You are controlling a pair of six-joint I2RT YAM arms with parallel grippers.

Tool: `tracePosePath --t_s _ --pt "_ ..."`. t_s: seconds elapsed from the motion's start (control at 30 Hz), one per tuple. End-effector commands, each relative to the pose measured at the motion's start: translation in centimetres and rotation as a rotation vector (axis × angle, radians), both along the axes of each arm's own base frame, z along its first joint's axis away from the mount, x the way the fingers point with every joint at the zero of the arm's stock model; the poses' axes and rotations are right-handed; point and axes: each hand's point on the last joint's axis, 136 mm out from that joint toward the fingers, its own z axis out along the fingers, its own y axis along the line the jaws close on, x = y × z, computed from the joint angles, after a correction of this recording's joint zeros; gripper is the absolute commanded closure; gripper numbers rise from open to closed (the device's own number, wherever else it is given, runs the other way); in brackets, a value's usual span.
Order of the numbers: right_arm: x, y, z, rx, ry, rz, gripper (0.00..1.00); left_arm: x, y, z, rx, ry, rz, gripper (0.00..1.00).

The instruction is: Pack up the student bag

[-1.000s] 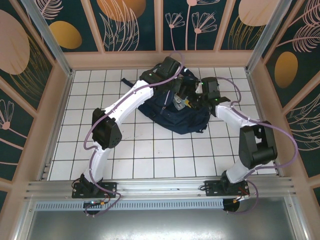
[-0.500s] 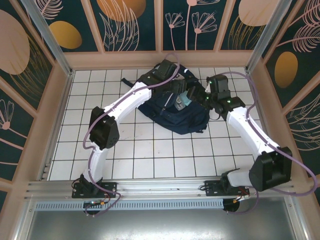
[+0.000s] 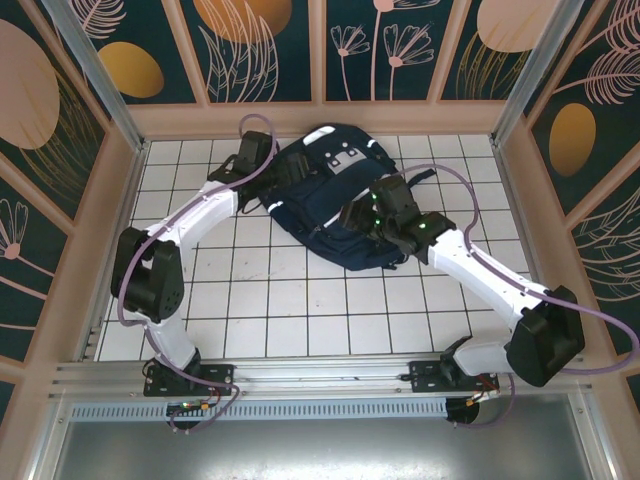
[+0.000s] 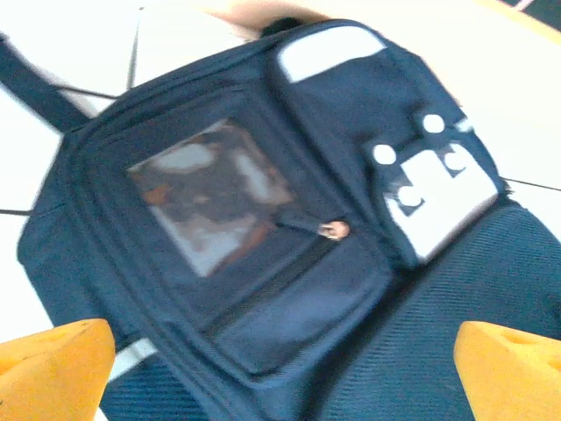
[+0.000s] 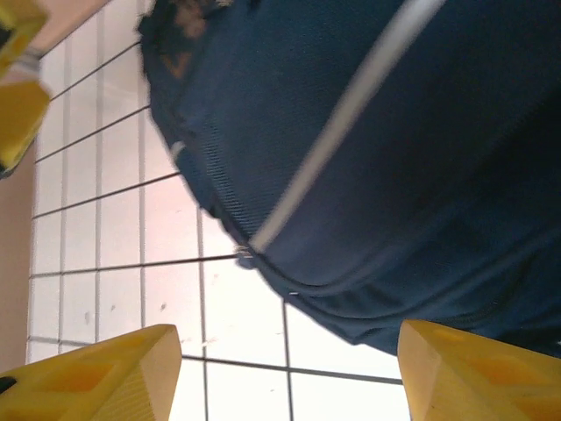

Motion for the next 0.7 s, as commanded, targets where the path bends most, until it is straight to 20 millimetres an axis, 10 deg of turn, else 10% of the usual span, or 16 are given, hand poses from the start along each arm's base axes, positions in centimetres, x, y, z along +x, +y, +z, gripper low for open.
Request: tracePosePath --t_s 0.0,0.5,0.67 --pt "0.6 -2.2 -1.0 0.008 -0.009 -0.138 0.33 -0.3 -0.1 -2.4 -0.026 0.032 0.01 0.01" --pt "1.2 3.0 -3.6 0.137 -0.043 -0.191 0.32 0.5 -0.6 -12.1 -0.163 0.202 0.144 0.15" --pt "2.6 0.9 -5.7 0.11 -0.032 -0.245 0.31 1.2 -1.0 -14.2 -0.179 0.234 0.148 0.58"
